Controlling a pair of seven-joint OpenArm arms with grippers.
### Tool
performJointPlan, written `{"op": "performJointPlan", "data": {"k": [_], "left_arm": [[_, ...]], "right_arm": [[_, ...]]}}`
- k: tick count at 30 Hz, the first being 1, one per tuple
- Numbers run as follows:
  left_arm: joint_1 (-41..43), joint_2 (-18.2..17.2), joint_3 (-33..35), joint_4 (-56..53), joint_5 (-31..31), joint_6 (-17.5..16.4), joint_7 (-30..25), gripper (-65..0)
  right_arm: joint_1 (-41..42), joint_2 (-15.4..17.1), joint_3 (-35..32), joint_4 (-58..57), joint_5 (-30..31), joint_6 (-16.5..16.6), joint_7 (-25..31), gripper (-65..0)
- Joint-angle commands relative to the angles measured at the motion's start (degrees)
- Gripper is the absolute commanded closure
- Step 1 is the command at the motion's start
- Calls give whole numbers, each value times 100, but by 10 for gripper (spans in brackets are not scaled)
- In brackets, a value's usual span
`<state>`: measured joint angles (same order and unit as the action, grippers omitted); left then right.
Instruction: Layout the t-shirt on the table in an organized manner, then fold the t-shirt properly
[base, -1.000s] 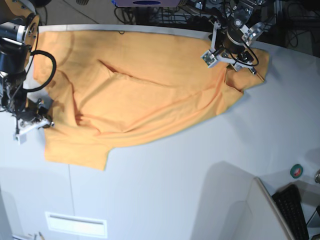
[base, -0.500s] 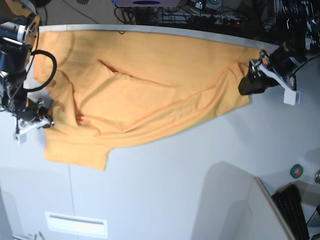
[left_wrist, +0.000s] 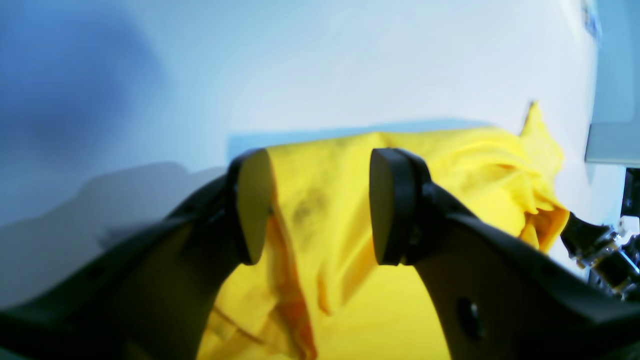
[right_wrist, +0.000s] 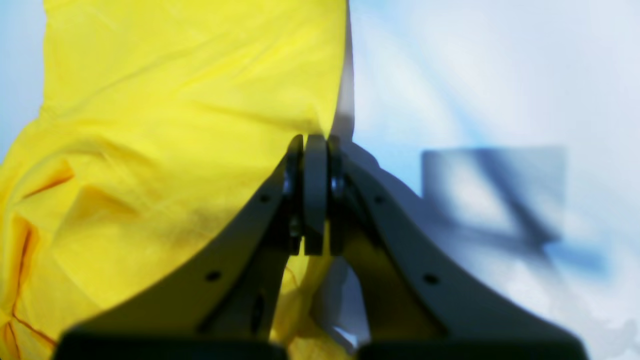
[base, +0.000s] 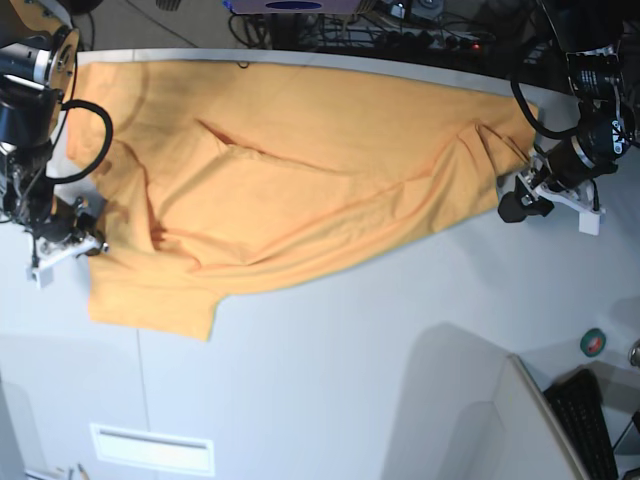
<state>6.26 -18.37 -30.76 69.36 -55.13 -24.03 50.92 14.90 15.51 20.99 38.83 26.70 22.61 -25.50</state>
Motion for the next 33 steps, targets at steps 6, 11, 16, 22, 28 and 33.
{"op": "performJointPlan", "data": {"k": [6, 11, 16, 22, 28, 33], "left_arm": [[-604, -93, 13, -699, 322, -45, -15, -304], [-1026, -75, 241, -1218, 797, -45, -41, -304], [-1097, -75, 584, -1481, 876, -36, -59, -281], [-1097, -101, 602, -1446, 885, -36, -287, 0], [-1202, -198, 1279, -1042, 2124, -28, -1219, 0], [-991, -31, 1859, 83, 4032, -28, -1949, 0]], "right_arm": [[115, 89, 15, 69, 25, 38, 31, 0], [115, 89, 15, 69, 25, 38, 31, 0], [115, 89, 15, 69, 25, 38, 31, 0], [115, 106, 15, 69, 25, 38, 31, 0], [115, 98, 15, 69, 25, 38, 31, 0], [115, 98, 15, 69, 25, 38, 31, 0]]}}
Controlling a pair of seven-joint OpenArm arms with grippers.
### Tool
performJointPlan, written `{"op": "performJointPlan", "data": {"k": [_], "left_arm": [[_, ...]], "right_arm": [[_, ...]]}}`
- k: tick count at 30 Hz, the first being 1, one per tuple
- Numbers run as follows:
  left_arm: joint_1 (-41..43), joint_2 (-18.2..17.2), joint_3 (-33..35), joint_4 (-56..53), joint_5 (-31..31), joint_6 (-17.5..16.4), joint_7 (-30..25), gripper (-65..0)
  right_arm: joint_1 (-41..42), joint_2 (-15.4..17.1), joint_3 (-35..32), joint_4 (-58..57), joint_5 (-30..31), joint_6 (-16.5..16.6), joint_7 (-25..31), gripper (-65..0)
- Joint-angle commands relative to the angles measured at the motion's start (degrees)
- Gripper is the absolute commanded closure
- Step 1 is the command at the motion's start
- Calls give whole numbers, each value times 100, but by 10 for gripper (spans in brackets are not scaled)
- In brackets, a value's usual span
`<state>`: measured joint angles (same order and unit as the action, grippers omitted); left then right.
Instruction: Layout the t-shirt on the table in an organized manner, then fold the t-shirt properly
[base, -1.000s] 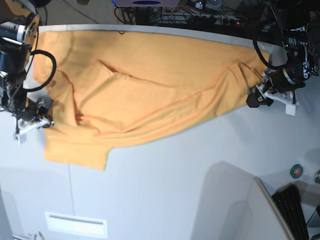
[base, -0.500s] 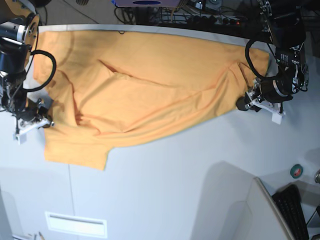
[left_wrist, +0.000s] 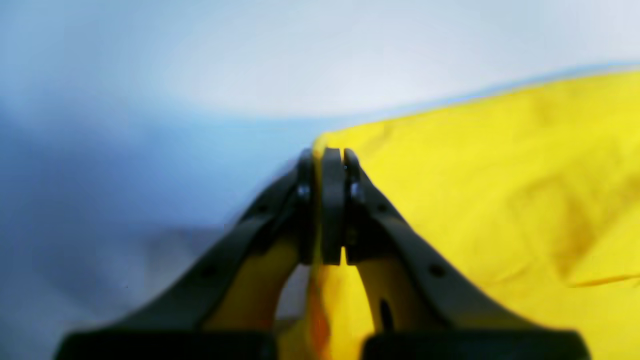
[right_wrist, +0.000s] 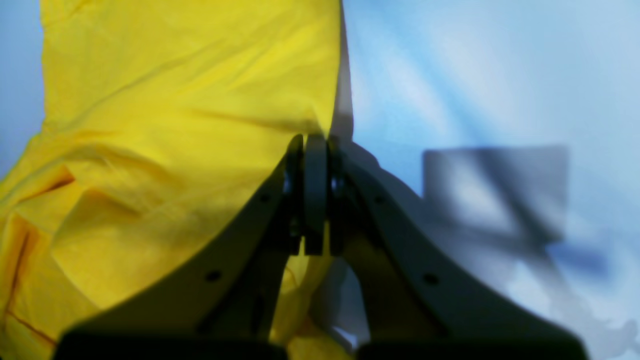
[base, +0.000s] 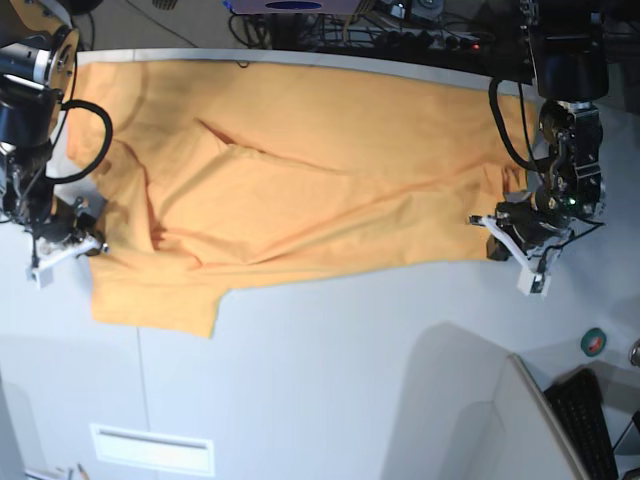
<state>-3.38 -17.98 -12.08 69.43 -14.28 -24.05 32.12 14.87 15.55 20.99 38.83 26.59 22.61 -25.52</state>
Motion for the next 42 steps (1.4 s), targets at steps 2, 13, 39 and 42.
{"op": "performJointPlan", "data": {"k": [2, 13, 39, 42], "left_arm": [[61, 61, 60, 569, 694, -17, -271, 0], [1705, 343, 1300, 2855, 3754, -17, -1309, 0], [3190, 193, 2153, 3145, 6154, -17, -1405, -431], [3261, 193, 2135, 3716, 5398, -34, -1344, -400]], "right_arm": [[117, 93, 15, 69, 36, 38, 33, 0], [117, 93, 15, 69, 36, 38, 33, 0], [117, 93, 15, 69, 36, 38, 33, 0], [117, 102, 15, 60, 36, 38, 33, 0]]}}
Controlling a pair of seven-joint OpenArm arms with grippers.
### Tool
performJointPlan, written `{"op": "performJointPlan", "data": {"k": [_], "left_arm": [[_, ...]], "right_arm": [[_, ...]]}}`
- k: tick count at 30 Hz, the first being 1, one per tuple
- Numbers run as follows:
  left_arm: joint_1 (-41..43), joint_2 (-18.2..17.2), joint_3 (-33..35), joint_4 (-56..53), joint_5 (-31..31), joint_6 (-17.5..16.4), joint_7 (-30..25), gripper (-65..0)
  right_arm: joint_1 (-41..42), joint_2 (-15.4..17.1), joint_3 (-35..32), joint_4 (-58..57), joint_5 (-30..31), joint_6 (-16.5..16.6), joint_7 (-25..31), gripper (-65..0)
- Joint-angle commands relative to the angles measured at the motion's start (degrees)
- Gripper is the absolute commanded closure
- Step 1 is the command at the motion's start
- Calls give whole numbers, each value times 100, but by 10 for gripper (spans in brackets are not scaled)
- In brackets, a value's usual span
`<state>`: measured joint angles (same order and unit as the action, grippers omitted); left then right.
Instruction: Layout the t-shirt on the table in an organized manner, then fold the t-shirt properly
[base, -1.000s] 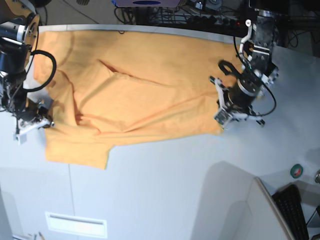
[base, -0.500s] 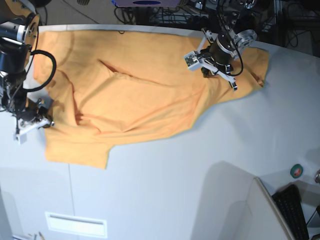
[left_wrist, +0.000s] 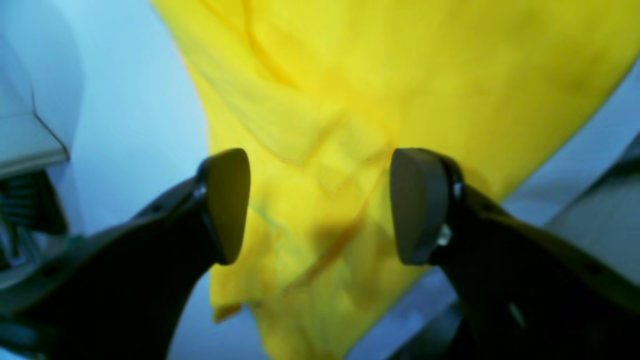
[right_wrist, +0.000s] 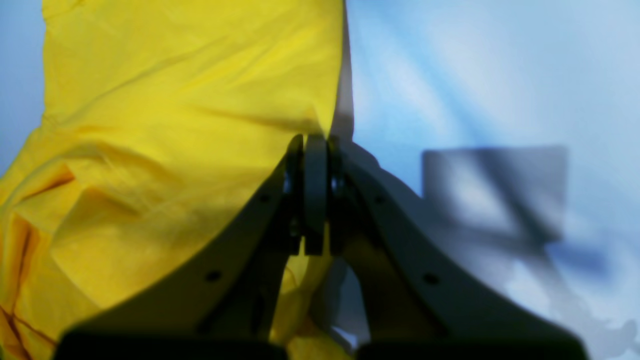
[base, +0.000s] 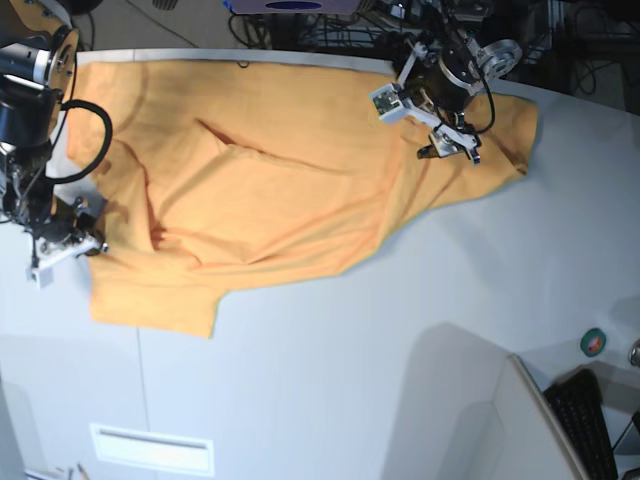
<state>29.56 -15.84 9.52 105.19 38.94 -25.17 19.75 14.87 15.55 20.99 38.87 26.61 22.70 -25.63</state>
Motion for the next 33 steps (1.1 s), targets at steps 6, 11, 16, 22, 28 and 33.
{"op": "performJointPlan", "data": {"k": [6, 11, 16, 22, 28, 33], "left_arm": [[-965, -399, -297, 563, -3177, 68, 2065, -388], [-1985, -944, -473, -220, -6114, 68, 3366, -388], [-2556, -1304, -191, -1222, -7599, 68, 3489, -387], [-2670, -1366, 151, -1960, -7960, -11, 3480, -387], [-2662, -1348, 125, -2233, -7951, -802, 3480, -270], [-2662, -1260, 143, -2259, -7933, -802, 3471, -235]], "right_arm": [[73, 102, 15, 56, 33, 29, 44, 0], [47, 102, 15, 64, 33, 29, 44, 0], [38, 111, 15, 64, 33, 29, 44, 0], [38, 120, 15, 64, 33, 29, 44, 0], [38, 102, 15, 64, 33, 29, 44, 0], [38, 102, 15, 64, 33, 29, 44, 0]]}}
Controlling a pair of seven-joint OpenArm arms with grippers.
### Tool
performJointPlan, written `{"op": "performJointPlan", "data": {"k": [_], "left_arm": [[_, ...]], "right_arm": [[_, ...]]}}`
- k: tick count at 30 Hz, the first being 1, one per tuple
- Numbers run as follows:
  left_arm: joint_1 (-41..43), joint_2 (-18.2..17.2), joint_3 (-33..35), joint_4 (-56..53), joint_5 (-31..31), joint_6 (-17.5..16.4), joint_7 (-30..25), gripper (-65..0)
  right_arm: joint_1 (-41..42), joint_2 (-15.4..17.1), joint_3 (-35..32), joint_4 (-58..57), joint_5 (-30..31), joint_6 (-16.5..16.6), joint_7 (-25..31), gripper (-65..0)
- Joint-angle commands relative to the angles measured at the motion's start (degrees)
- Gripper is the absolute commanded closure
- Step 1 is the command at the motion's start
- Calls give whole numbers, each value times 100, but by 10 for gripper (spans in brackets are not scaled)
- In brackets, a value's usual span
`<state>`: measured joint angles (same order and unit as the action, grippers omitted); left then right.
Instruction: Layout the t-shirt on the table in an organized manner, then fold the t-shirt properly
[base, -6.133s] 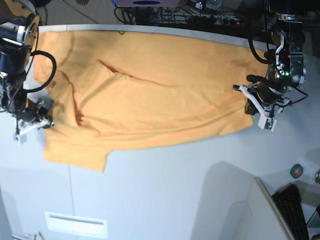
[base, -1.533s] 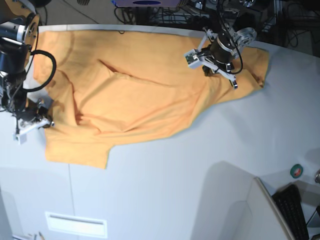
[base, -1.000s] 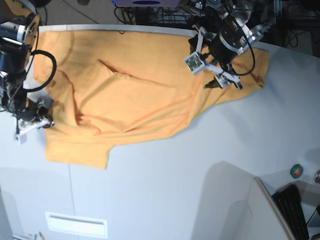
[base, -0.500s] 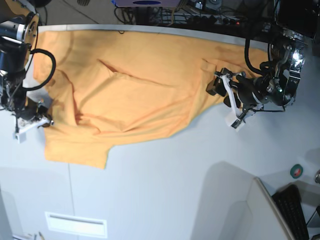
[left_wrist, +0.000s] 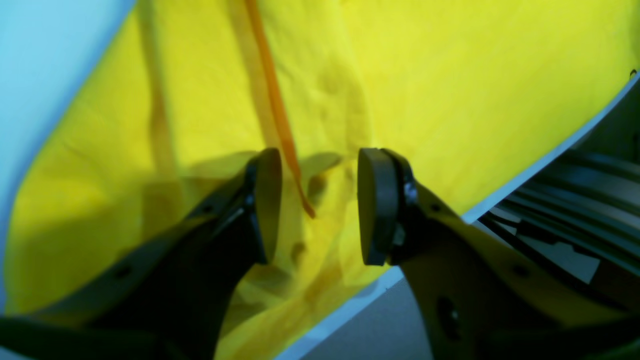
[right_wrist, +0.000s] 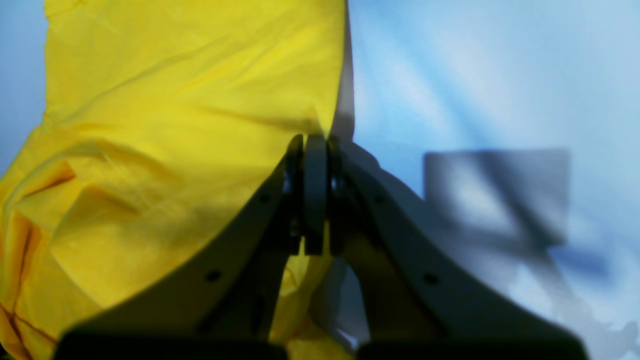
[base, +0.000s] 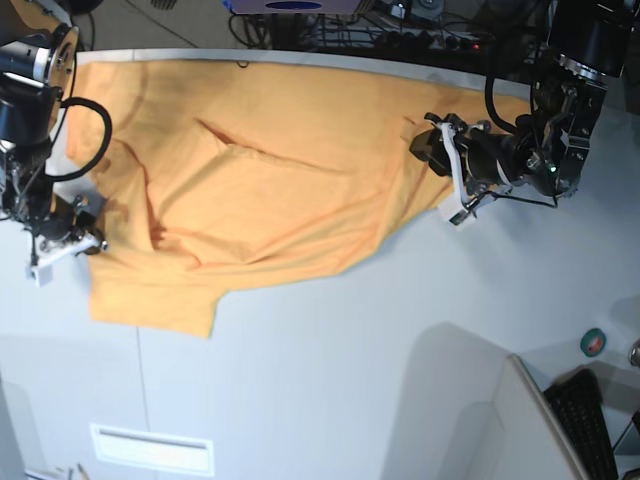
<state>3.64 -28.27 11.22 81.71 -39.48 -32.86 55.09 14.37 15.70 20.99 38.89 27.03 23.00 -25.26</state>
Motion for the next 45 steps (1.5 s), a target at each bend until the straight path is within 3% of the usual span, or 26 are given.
{"op": "performJointPlan", "data": {"k": [1, 16, 40, 42, 45], "left_arm": [[-69, 18, -37, 79, -82, -32, -63, -235], [1, 177, -10, 132, -109, -32, -28, -230], [309, 150, -19, 88, -91, -32, -54, -224], [300, 159, -19, 88, -91, -32, -54, -171], [291, 159, -63, 79, -91, -32, -54, -5]], "right_arm": [[88, 87, 15, 62, -8, -2, 7, 0], [88, 96, 15, 62, -8, -2, 7, 0], [88, 104, 15, 62, -8, -2, 16, 0], [88, 104, 15, 62, -8, -2, 16, 0], [88, 104, 15, 62, -8, -2, 16, 0]]}}
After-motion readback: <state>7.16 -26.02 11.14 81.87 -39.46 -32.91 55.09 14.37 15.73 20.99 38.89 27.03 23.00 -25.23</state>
